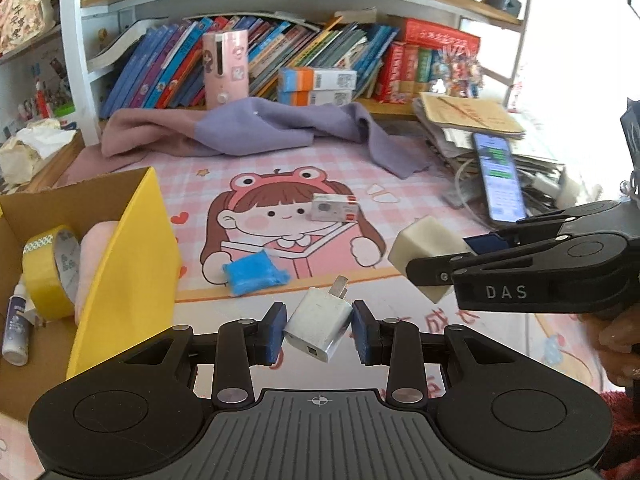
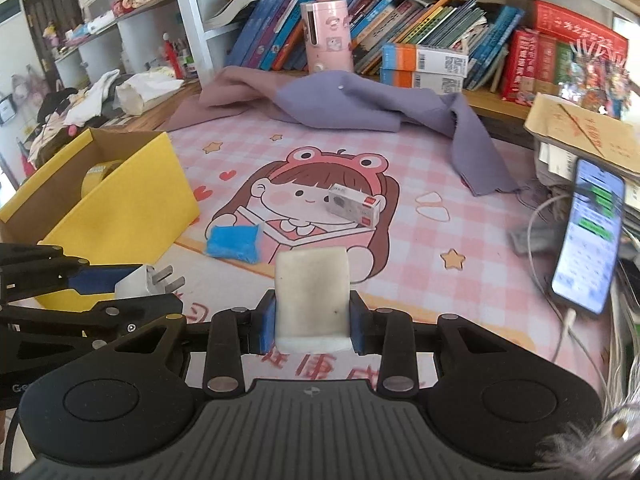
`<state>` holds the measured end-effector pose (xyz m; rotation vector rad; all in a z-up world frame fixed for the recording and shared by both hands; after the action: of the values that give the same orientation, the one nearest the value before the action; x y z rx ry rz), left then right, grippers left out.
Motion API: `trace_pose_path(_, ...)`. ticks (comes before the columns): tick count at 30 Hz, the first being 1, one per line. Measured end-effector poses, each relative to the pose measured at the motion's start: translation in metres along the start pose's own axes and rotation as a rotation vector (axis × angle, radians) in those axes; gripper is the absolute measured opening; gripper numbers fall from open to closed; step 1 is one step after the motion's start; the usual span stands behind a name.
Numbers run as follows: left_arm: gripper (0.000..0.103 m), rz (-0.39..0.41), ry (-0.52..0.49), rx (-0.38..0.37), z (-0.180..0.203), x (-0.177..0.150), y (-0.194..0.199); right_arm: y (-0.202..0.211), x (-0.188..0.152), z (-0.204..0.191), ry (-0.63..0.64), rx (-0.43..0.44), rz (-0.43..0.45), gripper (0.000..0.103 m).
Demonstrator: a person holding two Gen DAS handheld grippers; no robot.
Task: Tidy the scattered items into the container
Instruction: 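Carry the white block and small charger over the yellow box with both tools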
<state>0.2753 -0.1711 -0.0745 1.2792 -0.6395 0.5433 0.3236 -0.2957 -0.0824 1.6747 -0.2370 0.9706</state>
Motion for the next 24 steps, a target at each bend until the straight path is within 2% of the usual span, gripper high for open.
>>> trace_pose_path(14,0.034,0.034,-0.033,-0.088,-0.036,-0.033,0.066,0.050,-0.021,-0.071,-0.053,-0.118,0.048,0.033)
trace_pose_path(24,0.034,0.032,-0.065,-0.130,-0.064,-0.064,0.107,0.069,-0.045,-0.133,-0.069,-0.151,0.044,0.033)
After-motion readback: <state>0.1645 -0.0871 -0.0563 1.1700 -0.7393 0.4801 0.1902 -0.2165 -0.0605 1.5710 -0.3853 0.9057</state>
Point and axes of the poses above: each gripper's, at about its wrist camera, not at the fingertips, and y roughly against the way its jaws point, z to its right, x to its top, the point moved 8 cm from there along -y, roughly the way its jaws point, and after that the axes turned 8 degrees about y, right-handed, at the moved point
